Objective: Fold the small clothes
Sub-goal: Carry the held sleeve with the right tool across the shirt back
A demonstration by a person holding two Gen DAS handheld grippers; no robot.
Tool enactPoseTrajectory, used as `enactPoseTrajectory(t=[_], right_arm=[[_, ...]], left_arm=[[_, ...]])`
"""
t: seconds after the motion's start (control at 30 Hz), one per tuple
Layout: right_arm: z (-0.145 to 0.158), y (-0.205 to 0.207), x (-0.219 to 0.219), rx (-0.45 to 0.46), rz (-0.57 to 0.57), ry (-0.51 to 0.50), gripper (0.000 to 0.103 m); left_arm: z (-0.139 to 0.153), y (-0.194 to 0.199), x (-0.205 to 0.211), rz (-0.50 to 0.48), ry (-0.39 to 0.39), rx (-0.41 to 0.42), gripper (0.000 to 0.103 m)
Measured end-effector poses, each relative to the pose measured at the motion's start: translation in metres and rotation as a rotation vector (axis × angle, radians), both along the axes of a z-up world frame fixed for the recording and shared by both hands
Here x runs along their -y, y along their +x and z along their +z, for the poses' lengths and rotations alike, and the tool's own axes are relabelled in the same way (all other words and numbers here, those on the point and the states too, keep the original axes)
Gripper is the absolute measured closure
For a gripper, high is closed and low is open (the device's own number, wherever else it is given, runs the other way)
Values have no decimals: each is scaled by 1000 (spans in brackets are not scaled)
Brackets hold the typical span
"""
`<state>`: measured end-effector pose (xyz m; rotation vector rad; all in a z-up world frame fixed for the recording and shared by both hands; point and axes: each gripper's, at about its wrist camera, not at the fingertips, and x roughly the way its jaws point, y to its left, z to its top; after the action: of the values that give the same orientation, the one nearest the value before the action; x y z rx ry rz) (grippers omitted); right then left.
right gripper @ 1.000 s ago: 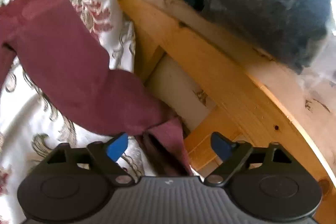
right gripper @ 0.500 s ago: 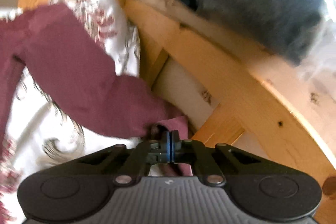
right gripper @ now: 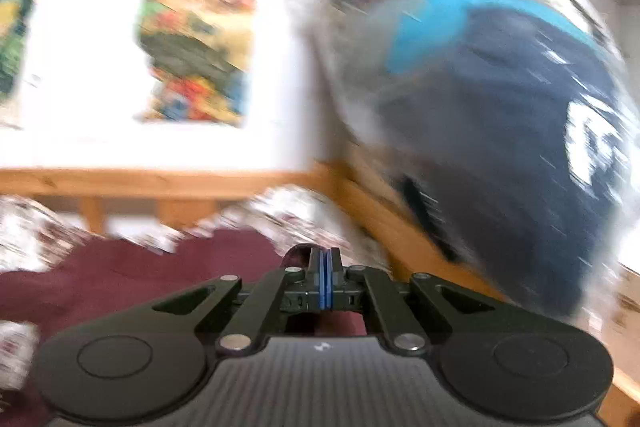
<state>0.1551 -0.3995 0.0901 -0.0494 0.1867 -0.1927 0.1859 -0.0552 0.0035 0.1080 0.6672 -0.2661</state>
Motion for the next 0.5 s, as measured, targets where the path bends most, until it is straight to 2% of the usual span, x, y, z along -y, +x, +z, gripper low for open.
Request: enactPoseTrajectory(t=[0.1, 0.2, 0.33, 0.5], right_arm=[[9, 3, -31, 31, 131, 12, 101], [4, 1, -68, 58, 252, 26, 101], [-14, 5, -117, 65, 386, 3, 101], [-47, 16, -165, 2, 493, -26, 101]], left_arm=[[3, 0, -5, 16, -5, 9, 1], [5, 2, -10, 38, -7, 1, 1], [5, 2, -19, 58, -4, -12, 1], [2, 2, -31, 86, 32, -19, 1]])
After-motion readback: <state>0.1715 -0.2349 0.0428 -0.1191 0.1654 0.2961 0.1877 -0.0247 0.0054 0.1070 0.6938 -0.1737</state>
